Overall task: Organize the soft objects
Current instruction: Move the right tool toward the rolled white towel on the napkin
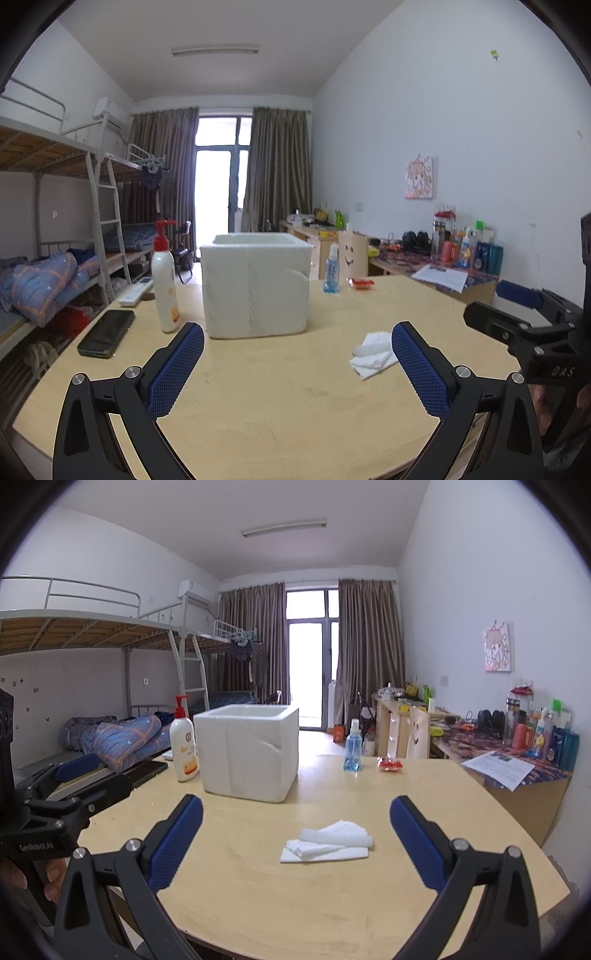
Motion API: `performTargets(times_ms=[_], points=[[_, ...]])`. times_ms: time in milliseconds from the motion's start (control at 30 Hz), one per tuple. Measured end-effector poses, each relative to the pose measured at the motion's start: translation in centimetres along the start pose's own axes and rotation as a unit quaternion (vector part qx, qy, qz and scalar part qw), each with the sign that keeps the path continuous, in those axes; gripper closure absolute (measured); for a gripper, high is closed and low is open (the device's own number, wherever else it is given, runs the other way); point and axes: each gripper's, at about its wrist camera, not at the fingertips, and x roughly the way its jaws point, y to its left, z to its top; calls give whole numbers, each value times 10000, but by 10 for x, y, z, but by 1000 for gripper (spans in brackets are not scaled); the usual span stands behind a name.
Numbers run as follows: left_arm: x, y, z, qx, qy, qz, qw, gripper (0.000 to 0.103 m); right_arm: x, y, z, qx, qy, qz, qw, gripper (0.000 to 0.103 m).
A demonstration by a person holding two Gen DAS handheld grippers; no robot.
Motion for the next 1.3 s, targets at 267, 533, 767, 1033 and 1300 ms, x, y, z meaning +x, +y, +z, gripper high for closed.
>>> performTargets(times_ms=[267, 533, 767, 1033, 1300], points=[[25, 2, -7, -7, 350, -62, 9994, 1, 22, -14, -9, 8, 321, -16, 9995, 1], [56, -17, -10, 248, 709, -371, 9965, 1, 41, -32, -15, 70, 600, -46, 9982, 1], [78, -25, -10, 357, 1015, -557, 9926, 1, 58, -53, -18, 235, 882, 16, 9958, 1], [98, -31, -9, 310, 1230, -687, 9895, 1, 81, -64, -19, 37, 1216, 217, 9923, 1], [127, -40, -12, 205, 1631, -966, 9816, 1, 109, -86, -23, -104, 1707, 583, 9835, 23]])
